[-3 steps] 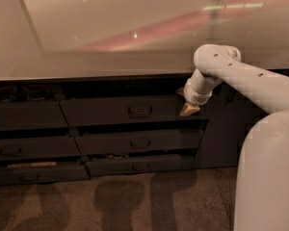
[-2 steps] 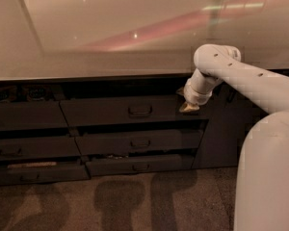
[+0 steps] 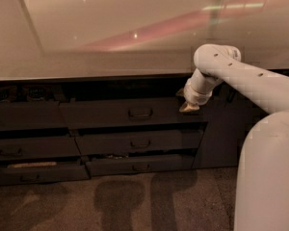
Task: Open top drawer
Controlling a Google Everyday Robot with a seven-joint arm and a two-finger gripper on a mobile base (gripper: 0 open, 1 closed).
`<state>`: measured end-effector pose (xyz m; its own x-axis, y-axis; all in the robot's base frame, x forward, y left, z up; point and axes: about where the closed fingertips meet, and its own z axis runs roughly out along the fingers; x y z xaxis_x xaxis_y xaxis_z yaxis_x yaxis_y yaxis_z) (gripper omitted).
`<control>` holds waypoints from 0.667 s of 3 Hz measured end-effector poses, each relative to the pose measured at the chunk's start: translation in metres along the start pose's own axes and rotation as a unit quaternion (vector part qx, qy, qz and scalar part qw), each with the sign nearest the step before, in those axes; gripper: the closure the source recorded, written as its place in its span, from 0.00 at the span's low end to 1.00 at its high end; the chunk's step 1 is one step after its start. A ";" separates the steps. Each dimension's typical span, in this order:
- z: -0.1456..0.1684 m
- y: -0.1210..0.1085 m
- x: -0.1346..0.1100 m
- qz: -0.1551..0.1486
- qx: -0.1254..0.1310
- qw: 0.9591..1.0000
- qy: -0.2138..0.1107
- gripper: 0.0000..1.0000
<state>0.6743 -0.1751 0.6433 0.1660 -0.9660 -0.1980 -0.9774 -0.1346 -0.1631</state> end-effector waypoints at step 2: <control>-0.006 0.001 -0.001 -0.002 0.001 1.000 -0.002 1.00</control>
Offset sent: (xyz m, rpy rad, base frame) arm -0.0589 0.0100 -0.0403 0.0479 -0.0652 0.0984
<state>0.6726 -0.1751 0.6490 0.1698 -0.9645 -0.2023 -0.9766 -0.1372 -0.1655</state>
